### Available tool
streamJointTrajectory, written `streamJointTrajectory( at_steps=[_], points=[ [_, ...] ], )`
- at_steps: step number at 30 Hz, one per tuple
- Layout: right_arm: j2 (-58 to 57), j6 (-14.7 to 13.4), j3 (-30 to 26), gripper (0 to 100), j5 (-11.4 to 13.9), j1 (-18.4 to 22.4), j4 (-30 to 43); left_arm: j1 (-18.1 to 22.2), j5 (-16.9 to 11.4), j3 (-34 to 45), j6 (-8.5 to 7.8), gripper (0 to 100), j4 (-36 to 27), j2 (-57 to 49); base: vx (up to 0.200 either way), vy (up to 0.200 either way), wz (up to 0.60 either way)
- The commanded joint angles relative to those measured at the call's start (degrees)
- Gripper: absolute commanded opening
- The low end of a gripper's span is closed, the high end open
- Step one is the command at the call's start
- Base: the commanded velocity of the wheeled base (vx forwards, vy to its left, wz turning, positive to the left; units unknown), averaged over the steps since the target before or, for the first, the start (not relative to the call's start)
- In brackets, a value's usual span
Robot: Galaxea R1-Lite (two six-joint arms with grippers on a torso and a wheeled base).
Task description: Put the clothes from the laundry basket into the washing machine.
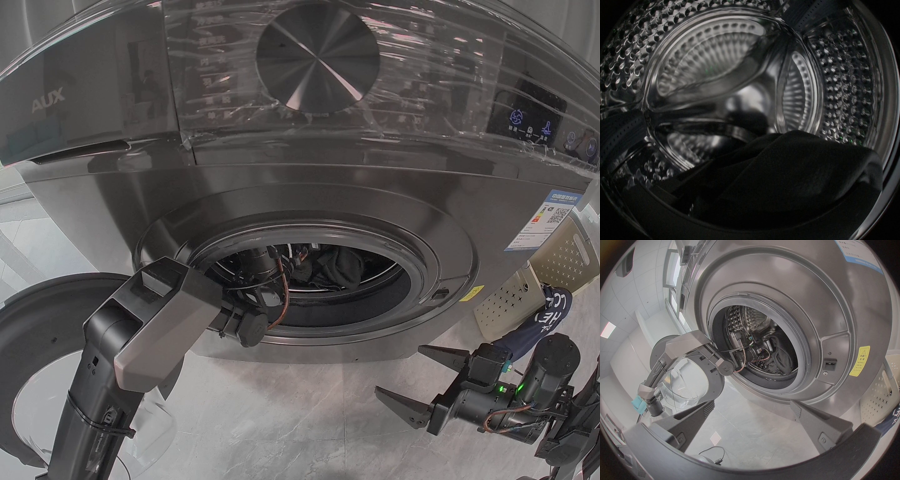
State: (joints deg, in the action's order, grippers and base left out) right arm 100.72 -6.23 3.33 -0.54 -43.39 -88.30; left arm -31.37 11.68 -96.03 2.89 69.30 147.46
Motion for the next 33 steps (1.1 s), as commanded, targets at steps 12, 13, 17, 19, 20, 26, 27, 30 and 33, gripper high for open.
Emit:
streamJointTrajectory(
  at_steps=[12,13,17,19,20,26,27,30,33],
  points=[
    [-0.08,0.08,0.19,100,0.01,-0.82,-0.03,-5.37,-1.92,33.97,0.71,100,-6.11,-17.91,0.000,0.000,0.00],
    [-0.08,0.08,0.19,100,0.01,-0.82,-0.03,-5.90,-2.54,35.47,0.80,100,-6.99,-18.79,0.000,0.000,0.00],
    [0.00,0.08,0.36,100,0.01,-0.82,-0.03,-7.39,-5.17,39.78,0.71,100,-7.43,-20.72,0.000,0.000,0.00],
    [0.09,-0.01,0.28,100,0.01,-0.82,-0.03,-7.74,-6.49,39.86,0.71,100,-7.08,-20.72,0.000,0.000,0.00],
    [0.09,-0.01,0.28,100,0.01,-0.82,-0.03,-7.74,-6.58,39.78,0.71,100,-6.99,-20.72,0.000,0.000,0.00],
    [0.09,-0.01,0.28,100,0.01,-0.82,-0.03,-7.66,-8.08,33.71,0.36,100,-6.11,-15.18,0.000,0.000,0.00],
    [0.09,-0.01,0.28,100,0.01,-0.82,-0.03,-7.57,-8.08,32.48,0.36,100,-6.11,-13.86,0.000,0.000,0.00],
    [0.00,-0.01,0.36,100,0.01,-0.73,-0.12,-6.95,-7.64,28.96,0.19,100,-5.93,-9.73,0.000,0.000,0.00],
    [-0.08,-0.01,0.36,100,0.01,-0.73,-0.12,-6.78,-7.64,27.29,0.10,100,-5.49,-7.80,0.000,0.000,0.00]
  ],
)
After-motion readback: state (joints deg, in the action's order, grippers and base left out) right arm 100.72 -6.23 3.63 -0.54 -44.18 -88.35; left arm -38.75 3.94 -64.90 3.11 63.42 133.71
